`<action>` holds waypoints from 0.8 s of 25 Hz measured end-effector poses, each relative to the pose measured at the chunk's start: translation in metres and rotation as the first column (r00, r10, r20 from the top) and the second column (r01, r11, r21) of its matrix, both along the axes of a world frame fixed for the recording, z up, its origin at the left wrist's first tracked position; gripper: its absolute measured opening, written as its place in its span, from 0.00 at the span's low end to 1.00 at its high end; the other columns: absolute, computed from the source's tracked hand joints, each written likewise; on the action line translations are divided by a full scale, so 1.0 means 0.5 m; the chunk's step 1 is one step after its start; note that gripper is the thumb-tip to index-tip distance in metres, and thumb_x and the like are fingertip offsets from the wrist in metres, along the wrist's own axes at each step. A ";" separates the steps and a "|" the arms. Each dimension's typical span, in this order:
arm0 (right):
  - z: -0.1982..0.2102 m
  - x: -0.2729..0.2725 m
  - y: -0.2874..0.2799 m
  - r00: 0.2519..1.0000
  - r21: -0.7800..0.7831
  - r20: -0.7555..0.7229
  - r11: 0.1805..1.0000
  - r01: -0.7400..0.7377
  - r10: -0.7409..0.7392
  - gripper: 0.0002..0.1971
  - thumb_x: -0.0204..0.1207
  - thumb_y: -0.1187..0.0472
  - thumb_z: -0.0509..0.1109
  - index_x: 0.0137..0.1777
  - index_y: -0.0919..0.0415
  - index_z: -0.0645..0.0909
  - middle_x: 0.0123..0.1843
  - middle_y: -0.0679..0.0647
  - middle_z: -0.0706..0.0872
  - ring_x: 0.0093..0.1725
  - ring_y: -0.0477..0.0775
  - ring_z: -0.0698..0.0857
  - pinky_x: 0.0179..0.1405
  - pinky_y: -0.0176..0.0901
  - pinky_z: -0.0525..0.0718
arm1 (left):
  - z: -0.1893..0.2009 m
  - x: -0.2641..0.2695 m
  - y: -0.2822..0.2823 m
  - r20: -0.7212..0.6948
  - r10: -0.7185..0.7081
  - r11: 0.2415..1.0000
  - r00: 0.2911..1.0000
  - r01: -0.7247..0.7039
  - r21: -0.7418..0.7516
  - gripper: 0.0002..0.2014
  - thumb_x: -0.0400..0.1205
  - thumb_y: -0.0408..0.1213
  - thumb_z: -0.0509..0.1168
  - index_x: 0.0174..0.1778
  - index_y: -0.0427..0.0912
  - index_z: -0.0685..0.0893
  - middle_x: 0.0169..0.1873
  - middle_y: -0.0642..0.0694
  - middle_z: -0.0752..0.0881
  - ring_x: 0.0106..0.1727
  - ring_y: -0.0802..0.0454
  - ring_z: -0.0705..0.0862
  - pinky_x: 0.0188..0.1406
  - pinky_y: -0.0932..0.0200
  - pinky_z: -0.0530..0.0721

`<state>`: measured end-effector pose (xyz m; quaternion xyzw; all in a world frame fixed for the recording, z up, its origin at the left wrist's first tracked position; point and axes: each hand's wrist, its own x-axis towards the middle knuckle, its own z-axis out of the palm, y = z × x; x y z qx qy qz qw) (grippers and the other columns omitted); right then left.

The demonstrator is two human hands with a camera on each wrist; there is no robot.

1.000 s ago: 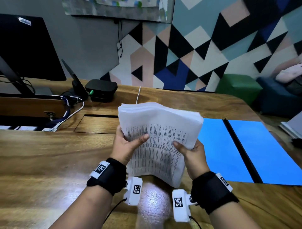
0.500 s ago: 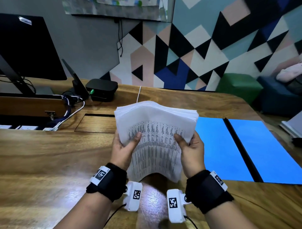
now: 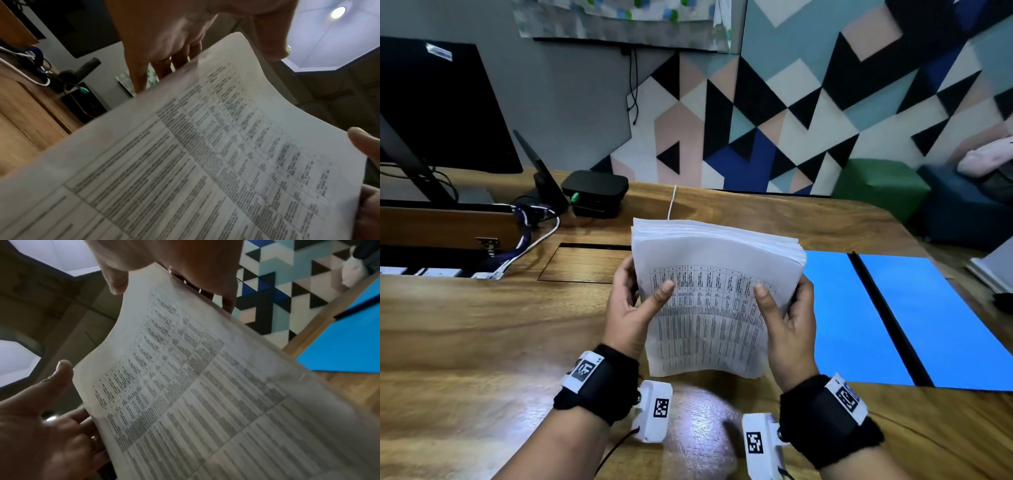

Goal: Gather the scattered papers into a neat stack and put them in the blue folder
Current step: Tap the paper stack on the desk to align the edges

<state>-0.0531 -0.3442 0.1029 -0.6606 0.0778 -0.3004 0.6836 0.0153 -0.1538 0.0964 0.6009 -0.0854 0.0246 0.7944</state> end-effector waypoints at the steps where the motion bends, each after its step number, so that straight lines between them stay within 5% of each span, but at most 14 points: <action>1: -0.002 -0.005 -0.001 1.000 -0.038 -0.009 0.999 -0.018 0.017 0.34 0.63 0.41 0.74 0.66 0.55 0.69 0.59 0.47 0.83 0.59 0.42 0.83 0.57 0.32 0.82 | 0.000 0.002 0.006 -0.002 -0.024 1.000 1.000 0.024 0.009 0.50 0.58 0.58 0.80 0.74 0.44 0.70 0.64 0.45 0.85 0.64 0.52 0.85 0.56 0.62 0.84; 3: -0.018 -0.011 -0.004 0.996 -0.071 -0.063 0.995 -0.063 0.059 0.30 0.68 0.50 0.76 0.66 0.58 0.70 0.57 0.45 0.84 0.56 0.38 0.85 0.54 0.30 0.84 | -0.008 -0.003 0.006 -0.041 -0.088 0.996 0.995 0.088 0.008 0.48 0.58 0.60 0.80 0.74 0.49 0.70 0.65 0.47 0.85 0.66 0.53 0.84 0.59 0.58 0.84; 5: -0.028 -0.002 0.000 0.986 -0.007 -0.160 0.999 -0.048 0.046 0.20 0.73 0.63 0.75 0.62 0.60 0.74 0.53 0.47 0.88 0.48 0.33 0.87 0.56 0.40 0.87 | -0.021 -0.009 -0.007 -0.082 -0.115 0.991 0.990 0.120 0.062 0.41 0.61 0.57 0.79 0.70 0.57 0.71 0.65 0.50 0.85 0.66 0.54 0.83 0.65 0.49 0.82; 8: -0.020 0.020 -0.014 0.961 0.051 -0.273 0.997 0.061 -0.045 0.15 0.73 0.74 0.71 0.46 0.51 0.83 0.36 0.41 0.91 0.36 0.30 0.86 0.51 0.48 0.84 | -0.011 -0.015 -0.013 -0.073 -0.024 0.975 0.997 0.039 0.220 0.37 0.68 0.48 0.77 0.71 0.58 0.68 0.68 0.52 0.80 0.70 0.53 0.79 0.74 0.39 0.73; 9: -0.002 0.022 -0.022 0.963 -0.020 -0.258 0.997 0.077 -0.079 0.16 0.72 0.73 0.72 0.41 0.48 0.84 0.34 0.42 0.90 0.36 0.34 0.86 0.48 0.46 0.82 | 0.012 -0.014 -0.003 0.010 0.091 0.938 0.996 -0.089 0.334 0.42 0.69 0.45 0.78 0.76 0.55 0.64 0.73 0.52 0.74 0.74 0.54 0.73 0.78 0.43 0.67; 11: 0.046 0.024 -0.035 0.972 -0.333 -0.205 0.942 0.040 -0.113 0.12 0.70 0.67 0.73 0.41 0.45 0.82 0.35 0.49 0.88 0.40 0.48 0.86 0.43 0.50 0.82 | 0.063 0.000 0.027 0.332 0.202 0.746 0.921 -0.364 0.557 0.50 0.68 0.41 0.79 0.82 0.54 0.55 0.78 0.52 0.63 0.81 0.54 0.61 0.80 0.50 0.58; 13: 0.102 0.018 -0.030 0.976 -0.707 -0.190 0.704 -0.061 -0.106 0.06 0.68 0.62 0.69 0.44 0.52 0.77 0.36 0.54 0.87 0.42 0.61 0.85 0.40 0.56 0.83 | 0.108 0.013 0.041 0.461 -0.002 0.655 0.888 -0.347 0.671 0.42 0.69 0.42 0.79 0.77 0.60 0.66 0.75 0.53 0.72 0.79 0.54 0.67 0.81 0.45 0.61; 15: 0.143 0.015 -0.012 0.983 -0.876 -0.152 0.475 -0.085 -0.106 0.08 0.65 0.60 0.64 0.45 0.54 0.76 0.38 0.52 0.88 0.44 0.64 0.84 0.38 0.52 0.82 | 0.114 0.018 0.028 0.347 -0.136 0.780 0.928 -0.115 0.615 0.22 0.66 0.43 0.78 0.56 0.61 0.84 0.53 0.58 0.88 0.59 0.58 0.84 0.67 0.42 0.78; 16: 0.155 0.014 -0.004 0.984 -0.887 -0.152 0.451 -0.095 -0.092 0.08 0.66 0.59 0.64 0.46 0.53 0.77 0.39 0.50 0.88 0.45 0.63 0.84 0.37 0.49 0.80 | 0.106 0.011 0.020 0.269 -0.123 0.877 0.955 -0.023 0.481 0.15 0.66 0.37 0.78 0.45 0.57 0.88 0.41 0.58 0.91 0.47 0.60 0.87 0.56 0.46 0.84; 18: 0.156 0.010 -0.014 0.964 -0.857 -0.245 0.489 -0.166 -0.102 0.07 0.70 0.50 0.69 0.43 0.50 0.77 0.37 0.47 0.85 0.43 0.56 0.83 0.35 0.44 0.74 | 0.076 0.003 0.021 0.124 -0.018 0.964 0.992 -0.015 0.265 0.20 0.67 0.17 0.73 0.32 0.52 0.91 0.28 0.58 0.90 0.33 0.64 0.85 0.40 0.62 0.86; 20: 0.138 0.004 -0.066 0.876 -0.845 -0.429 0.440 -0.303 -0.220 0.16 0.64 0.38 0.74 0.38 0.48 0.76 0.32 0.46 0.81 0.39 0.53 0.80 0.33 0.44 0.71 | 0.042 -0.001 0.054 0.014 0.040 0.986 0.999 -0.042 0.159 0.26 0.68 0.09 0.67 0.31 0.49 0.92 0.26 0.56 0.90 0.28 0.65 0.85 0.34 0.68 0.85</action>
